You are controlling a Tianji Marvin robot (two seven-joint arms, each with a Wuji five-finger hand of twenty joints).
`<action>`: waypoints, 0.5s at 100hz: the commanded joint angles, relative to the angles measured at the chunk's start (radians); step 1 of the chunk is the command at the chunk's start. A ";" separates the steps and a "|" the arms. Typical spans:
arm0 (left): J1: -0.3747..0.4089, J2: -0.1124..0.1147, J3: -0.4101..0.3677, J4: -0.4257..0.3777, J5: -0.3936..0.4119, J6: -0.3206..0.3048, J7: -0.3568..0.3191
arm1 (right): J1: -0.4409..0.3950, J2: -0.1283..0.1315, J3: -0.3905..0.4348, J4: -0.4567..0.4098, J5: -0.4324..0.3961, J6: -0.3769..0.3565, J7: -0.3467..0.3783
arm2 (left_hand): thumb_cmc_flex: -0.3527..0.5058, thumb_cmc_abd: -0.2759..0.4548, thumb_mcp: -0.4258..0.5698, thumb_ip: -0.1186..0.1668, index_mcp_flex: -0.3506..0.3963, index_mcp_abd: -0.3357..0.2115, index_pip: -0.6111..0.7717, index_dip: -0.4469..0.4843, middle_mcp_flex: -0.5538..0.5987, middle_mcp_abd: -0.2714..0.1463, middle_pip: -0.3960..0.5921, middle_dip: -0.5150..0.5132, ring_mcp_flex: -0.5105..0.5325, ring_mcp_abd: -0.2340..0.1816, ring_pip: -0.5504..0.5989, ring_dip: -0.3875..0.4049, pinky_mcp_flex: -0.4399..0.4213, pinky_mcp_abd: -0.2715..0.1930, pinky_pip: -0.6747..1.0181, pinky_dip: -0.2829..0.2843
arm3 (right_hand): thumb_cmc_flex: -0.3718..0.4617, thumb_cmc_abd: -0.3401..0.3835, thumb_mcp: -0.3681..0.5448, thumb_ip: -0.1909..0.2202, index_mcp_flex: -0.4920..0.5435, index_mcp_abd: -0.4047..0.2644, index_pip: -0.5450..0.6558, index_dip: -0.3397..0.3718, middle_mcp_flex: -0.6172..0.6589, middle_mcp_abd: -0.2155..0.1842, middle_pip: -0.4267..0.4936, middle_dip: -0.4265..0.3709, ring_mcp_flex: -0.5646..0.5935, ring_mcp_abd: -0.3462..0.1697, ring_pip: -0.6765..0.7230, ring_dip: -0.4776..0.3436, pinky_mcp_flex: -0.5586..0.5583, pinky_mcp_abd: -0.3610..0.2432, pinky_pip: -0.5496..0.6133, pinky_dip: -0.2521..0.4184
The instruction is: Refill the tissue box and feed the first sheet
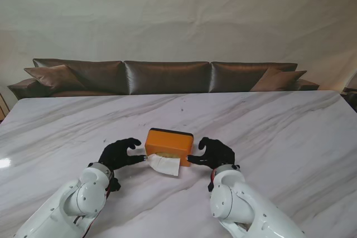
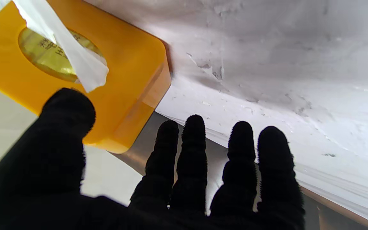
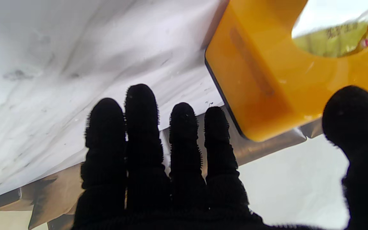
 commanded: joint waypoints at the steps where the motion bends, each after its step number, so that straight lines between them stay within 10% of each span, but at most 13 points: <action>1: -0.018 -0.010 0.016 0.031 -0.013 -0.004 -0.001 | 0.014 -0.010 -0.014 0.029 0.011 0.004 0.014 | -0.047 -0.035 0.068 -0.018 -0.031 -0.017 0.020 -0.018 -0.046 -0.034 0.012 -0.013 -0.032 -0.020 0.006 -0.004 -0.013 -0.042 -0.285 0.014 | 0.012 -0.037 0.005 0.022 -0.029 0.008 0.014 -0.008 -0.039 -0.035 0.012 -0.016 -0.012 -0.022 -0.012 0.017 -0.006 -0.039 -0.003 0.020; 50: -0.118 -0.046 0.124 0.173 -0.122 -0.075 0.061 | 0.096 -0.071 -0.097 0.140 0.107 0.000 -0.087 | -0.038 0.065 -0.006 -0.009 0.127 -0.091 0.090 0.002 0.112 -0.053 0.029 -0.014 0.026 -0.005 0.041 -0.001 0.017 -0.034 -0.246 0.019 | 0.109 -0.056 -0.028 0.005 0.052 -0.020 0.065 -0.021 0.040 -0.037 0.043 -0.026 0.044 -0.019 0.018 0.020 0.029 -0.037 0.022 0.037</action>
